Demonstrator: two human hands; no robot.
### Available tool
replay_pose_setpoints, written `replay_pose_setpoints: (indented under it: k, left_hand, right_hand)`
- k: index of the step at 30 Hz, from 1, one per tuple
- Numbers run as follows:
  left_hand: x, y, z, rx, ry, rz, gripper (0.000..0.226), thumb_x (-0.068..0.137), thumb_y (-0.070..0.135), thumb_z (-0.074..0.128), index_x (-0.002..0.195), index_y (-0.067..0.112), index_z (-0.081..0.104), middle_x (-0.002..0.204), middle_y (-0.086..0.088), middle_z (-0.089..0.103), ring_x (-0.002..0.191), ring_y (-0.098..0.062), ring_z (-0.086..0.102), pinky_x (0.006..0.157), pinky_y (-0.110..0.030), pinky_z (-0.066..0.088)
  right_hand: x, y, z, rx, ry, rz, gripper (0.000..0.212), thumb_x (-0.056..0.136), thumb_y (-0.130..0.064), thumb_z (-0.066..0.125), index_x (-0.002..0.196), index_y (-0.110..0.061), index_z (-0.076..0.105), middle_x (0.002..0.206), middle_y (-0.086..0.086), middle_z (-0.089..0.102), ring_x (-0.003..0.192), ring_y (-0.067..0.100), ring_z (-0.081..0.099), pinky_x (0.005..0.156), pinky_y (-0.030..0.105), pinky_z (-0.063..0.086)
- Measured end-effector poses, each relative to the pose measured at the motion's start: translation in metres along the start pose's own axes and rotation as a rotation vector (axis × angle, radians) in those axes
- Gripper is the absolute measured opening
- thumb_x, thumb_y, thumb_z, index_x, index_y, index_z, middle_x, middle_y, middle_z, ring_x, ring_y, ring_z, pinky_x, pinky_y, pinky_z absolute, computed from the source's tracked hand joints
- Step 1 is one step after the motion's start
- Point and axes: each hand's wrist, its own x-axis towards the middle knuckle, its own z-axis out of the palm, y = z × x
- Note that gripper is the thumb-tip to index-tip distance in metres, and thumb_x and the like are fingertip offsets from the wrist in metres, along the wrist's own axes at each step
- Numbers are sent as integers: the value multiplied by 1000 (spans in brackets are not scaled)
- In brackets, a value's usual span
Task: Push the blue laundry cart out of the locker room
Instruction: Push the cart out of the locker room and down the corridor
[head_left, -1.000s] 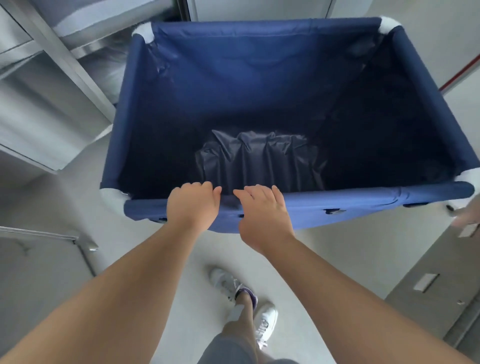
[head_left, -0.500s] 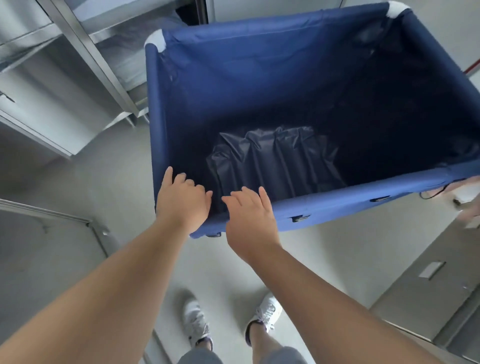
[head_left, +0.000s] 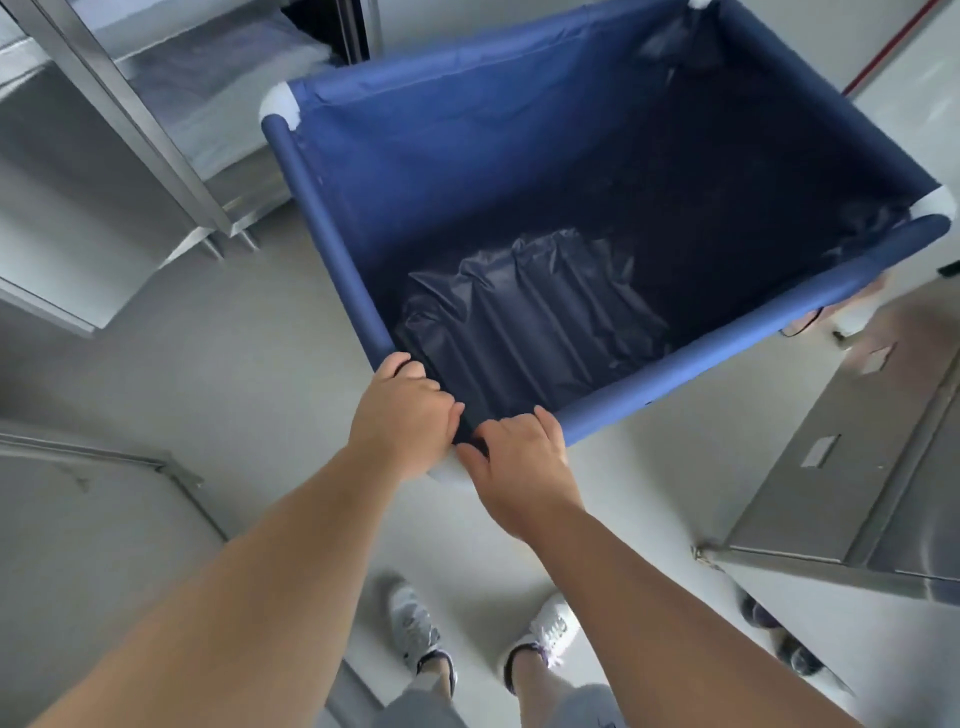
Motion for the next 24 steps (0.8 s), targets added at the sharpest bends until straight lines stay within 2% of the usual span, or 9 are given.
replay_pose_setpoints:
  k: [2,6,9,12,15,18,20,22,24]
  left_hand:
    - [-6,19,-1,-26,31,-42,49,94,30,36,57,16,66,56,-1,63,73,-25,52,99,-41,40]
    - [-12,67,4,-43,54,-102,49,95,30,36,54,16,60,53,0,59,69,-24,51,97,-43,41]
    - [-9,110,4,-47,44,-122,50,96,31,35,53,18,58,52,2,57,68,-23,49,97,-42,40]
    - [2,161,3,-111,44,-129,51,97,32,34,55,18,59,54,3,59,66,-22,47,91,-39,40]
    - [14,198,1,-145,-25,38,48,98,33,25,65,19,58,64,3,62,71,-22,50,85,-37,38]
    - [29,207,-4,-104,-121,164,53,93,36,9,84,21,58,87,4,63,92,-23,54,95,-35,33]
    - [41,200,-6,-44,-92,126,55,92,37,9,95,22,62,100,3,65,105,-23,54,109,-38,28]
    - [53,192,-10,5,-54,49,54,96,38,14,102,20,65,106,-2,67,111,-25,54,114,-43,25]
    - [68,186,-13,25,-60,-46,55,96,40,16,103,18,66,107,-7,67,114,-29,52,114,-49,25]
  right_hand:
    - [-10,13,1,-21,51,-8,43,97,-44,21,71,-23,48,67,-8,44,77,16,37,117,39,22]
    - [-33,51,4,-19,211,-45,38,96,-31,32,60,-22,40,58,-7,36,67,18,33,105,41,39]
    - [-52,88,-3,24,274,-54,33,89,-23,32,57,-19,37,55,-4,35,63,19,33,106,41,40]
    - [-67,134,-16,-51,190,0,31,87,-19,35,57,-17,40,56,-2,39,64,22,40,113,40,32]
    - [-74,158,-28,-184,-2,163,22,91,-20,50,69,-19,47,65,-3,44,73,23,44,118,43,23]
    - [-78,164,-34,-53,44,146,12,89,-24,52,78,-20,51,72,-4,49,77,22,50,108,40,36]
    - [-84,166,-34,97,57,147,14,92,-25,45,91,-18,57,83,-3,57,83,22,53,94,38,43]
    - [-90,170,-33,112,61,197,33,93,-34,45,120,-18,57,104,-1,64,97,24,58,91,38,44]
    - [-93,179,-34,35,61,262,44,93,-38,51,132,-18,50,114,1,63,105,26,57,92,40,42]
